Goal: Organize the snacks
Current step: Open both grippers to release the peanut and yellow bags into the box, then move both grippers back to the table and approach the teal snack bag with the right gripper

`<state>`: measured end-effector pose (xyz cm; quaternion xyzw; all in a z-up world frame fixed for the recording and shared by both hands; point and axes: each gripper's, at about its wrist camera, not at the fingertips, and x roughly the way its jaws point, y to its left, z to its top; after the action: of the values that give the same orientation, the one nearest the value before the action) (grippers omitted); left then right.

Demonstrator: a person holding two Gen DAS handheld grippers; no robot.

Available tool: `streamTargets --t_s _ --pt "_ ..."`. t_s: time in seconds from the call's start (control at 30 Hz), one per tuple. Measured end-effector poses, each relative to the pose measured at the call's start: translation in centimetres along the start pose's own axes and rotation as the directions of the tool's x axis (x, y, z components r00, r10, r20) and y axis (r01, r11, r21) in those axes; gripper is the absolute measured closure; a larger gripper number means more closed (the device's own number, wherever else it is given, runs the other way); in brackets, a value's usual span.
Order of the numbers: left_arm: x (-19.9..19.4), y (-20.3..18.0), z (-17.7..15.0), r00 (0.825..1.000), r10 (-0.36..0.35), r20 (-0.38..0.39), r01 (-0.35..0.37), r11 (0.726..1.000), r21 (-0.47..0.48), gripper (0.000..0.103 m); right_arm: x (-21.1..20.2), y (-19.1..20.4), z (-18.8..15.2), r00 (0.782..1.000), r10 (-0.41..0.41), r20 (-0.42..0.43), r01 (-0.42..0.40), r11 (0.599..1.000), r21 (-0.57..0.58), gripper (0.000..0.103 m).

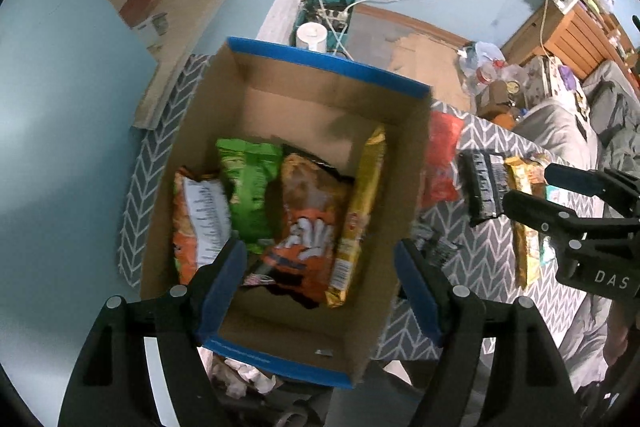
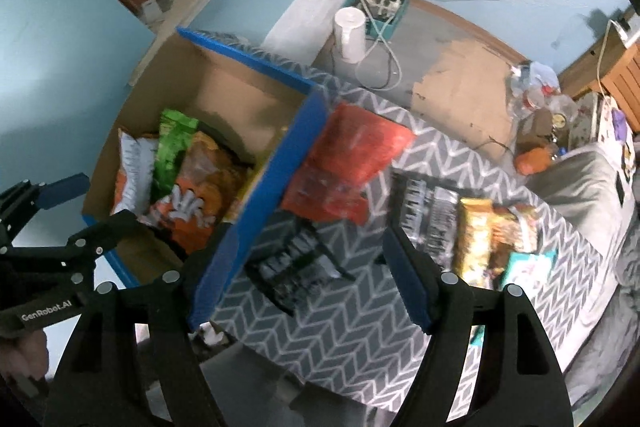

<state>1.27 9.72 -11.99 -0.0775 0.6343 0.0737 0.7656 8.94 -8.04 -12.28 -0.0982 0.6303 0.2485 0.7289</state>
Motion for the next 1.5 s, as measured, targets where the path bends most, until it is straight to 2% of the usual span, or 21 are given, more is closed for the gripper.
streamTargets --t_s 0.63,1.03,1.37,1.5 --pt "1.7 -11.8 -1.7 0.997 -0.052 -0.064 0.059 0.991 0.12 0.025 -0.3 -12.6 -7.4 0.996 -0.065 -0.055 0.073 0.983 0.166 0.027" --pt "4.6 -18.1 -1.9 0.994 -0.033 -0.108 0.048 0.989 0.142 0.025 1.8 -22.4 -11.9 0.987 -0.102 -0.125 0.13 0.959 0.251 0.027" --pt "8.0 -22.5 -2.5 0.989 -0.014 -0.149 0.037 0.988 0.152 0.025 6.1 -26.3 -13.3 0.978 -0.098 -0.186 0.143 0.959 0.245 0.027" --pt "9.4 -23.9 -2.6 0.986 -0.016 -0.167 0.039 0.99 0.136 0.025 7.8 -26.7 -13.4 0.98 -0.061 -0.192 0.113 0.956 0.272 0.027"
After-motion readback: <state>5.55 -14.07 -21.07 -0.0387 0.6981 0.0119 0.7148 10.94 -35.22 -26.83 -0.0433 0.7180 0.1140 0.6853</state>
